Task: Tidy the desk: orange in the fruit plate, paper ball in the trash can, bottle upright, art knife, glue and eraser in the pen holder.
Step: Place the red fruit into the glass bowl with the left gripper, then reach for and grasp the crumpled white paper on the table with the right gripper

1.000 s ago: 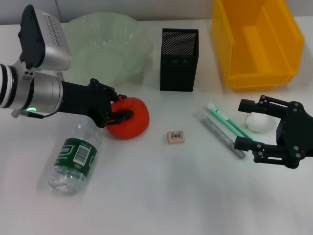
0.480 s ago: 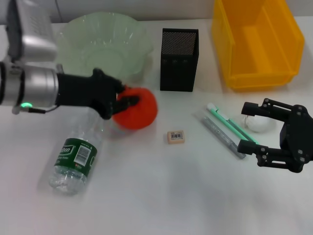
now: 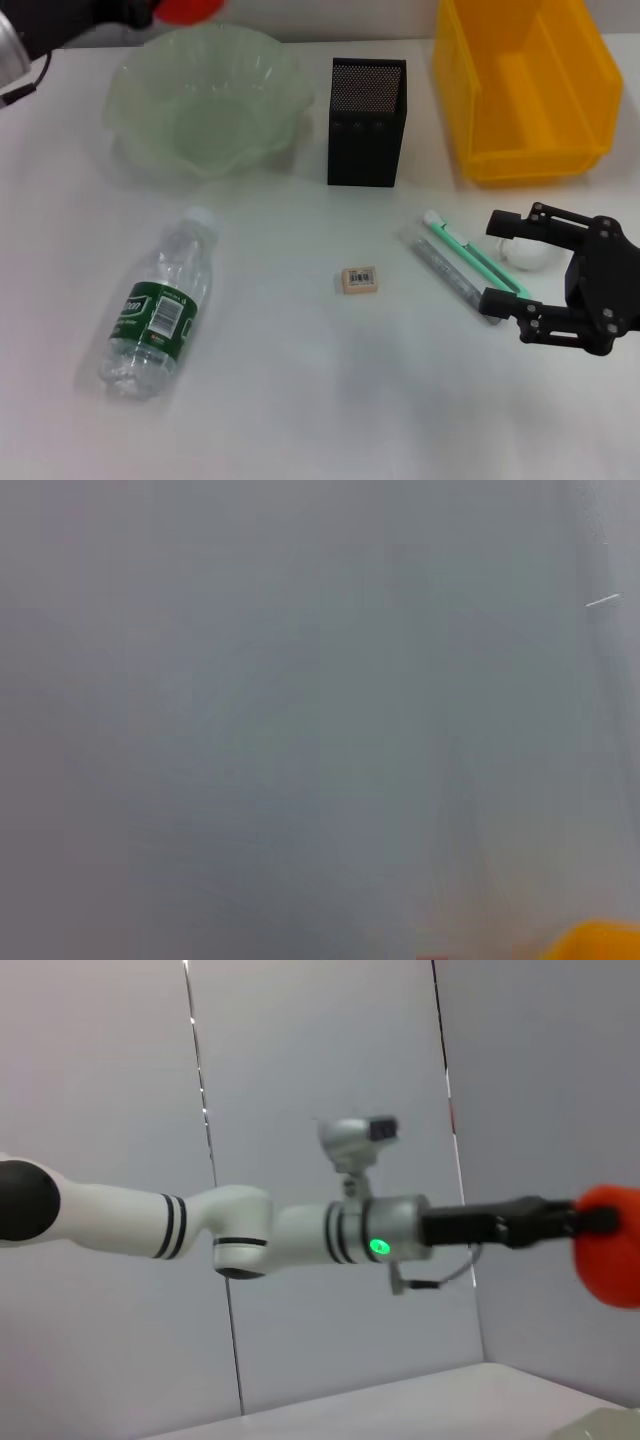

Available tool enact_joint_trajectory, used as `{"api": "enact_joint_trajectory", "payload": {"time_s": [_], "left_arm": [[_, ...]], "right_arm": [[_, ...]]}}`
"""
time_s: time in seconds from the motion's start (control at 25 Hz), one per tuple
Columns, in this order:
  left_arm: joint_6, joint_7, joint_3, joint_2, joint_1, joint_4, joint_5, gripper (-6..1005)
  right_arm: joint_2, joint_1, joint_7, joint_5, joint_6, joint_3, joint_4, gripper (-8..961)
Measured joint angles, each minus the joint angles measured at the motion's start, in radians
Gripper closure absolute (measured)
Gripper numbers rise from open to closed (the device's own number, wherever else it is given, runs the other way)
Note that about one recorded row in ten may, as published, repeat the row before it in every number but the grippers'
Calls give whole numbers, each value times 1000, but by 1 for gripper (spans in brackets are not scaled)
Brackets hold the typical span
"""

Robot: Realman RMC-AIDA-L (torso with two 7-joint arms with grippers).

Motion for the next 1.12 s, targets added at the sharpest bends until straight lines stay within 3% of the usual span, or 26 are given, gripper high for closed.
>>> {"api": "enact_joint_trajectory", "payload": {"time_s": [0.04, 0.12, 0.2, 0.48, 0.68, 0.72, 0.76, 0.84, 0.88, 0.92, 0.96, 1.0, 1.04, 1.08, 1.12], "left_arm": [[0, 0, 0, 0, 0, 0, 0, 856], [-160, 47, 43, -3, -41, -81, -34, 827], [-206, 95, 50, -3, -61, -141, -74, 798], [-172, 146, 67, -1, -55, -192, -158, 539], [76, 20, 64, 17, 19, -161, -166, 343], [232, -28, 71, 37, 58, -133, -152, 326], [232, -28, 71, 37, 58, -133, -152, 308], [428, -79, 87, 68, 82, -105, -95, 273], [495, -91, 90, 79, 85, -100, -67, 256], [654, -106, 87, 97, 87, -87, 11, 239], [654, -106, 87, 97, 87, -87, 11, 221], [766, -131, 81, 106, 89, -61, 91, 204], [766, -131, 81, 106, 89, -61, 91, 204], [788, -149, 77, 106, 93, -45, 122, 203], [794, -185, 62, 101, 102, -22, 186, 203]], "right_arm": [[0, 0, -2, 0, 0, 0, 0, 187], [1, -3, -5, 0, -1, 0, 5, 188], [1, -4, -6, 0, -1, 0, 8, 188], [1, -5, -6, 0, -1, 0, 18, 189], [-1, -9, 7, 27, -3, 3, 16, 190], [-3, -16, 38, 66, -17, 3, -12, 190], [-3, -16, 38, 66, -17, 3, -12, 190], [-3, -31, 99, 105, -56, 3, -95, 191], [-3, -38, 147, 123, -79, 3, -157, 191], [-2, -44, 280, 137, -120, 3, -307, 191], [-2, -44, 280, 137, -120, 3, -307, 191], [-3, -35, 455, 132, -137, 0, -491, 191], [-3, -35, 455, 132, -137, 0, -491, 191], [-3, -28, 538, 119, -140, -2, -572, 192], [-6, 0, 709, 48, -142, -7, -775, 192]]}}
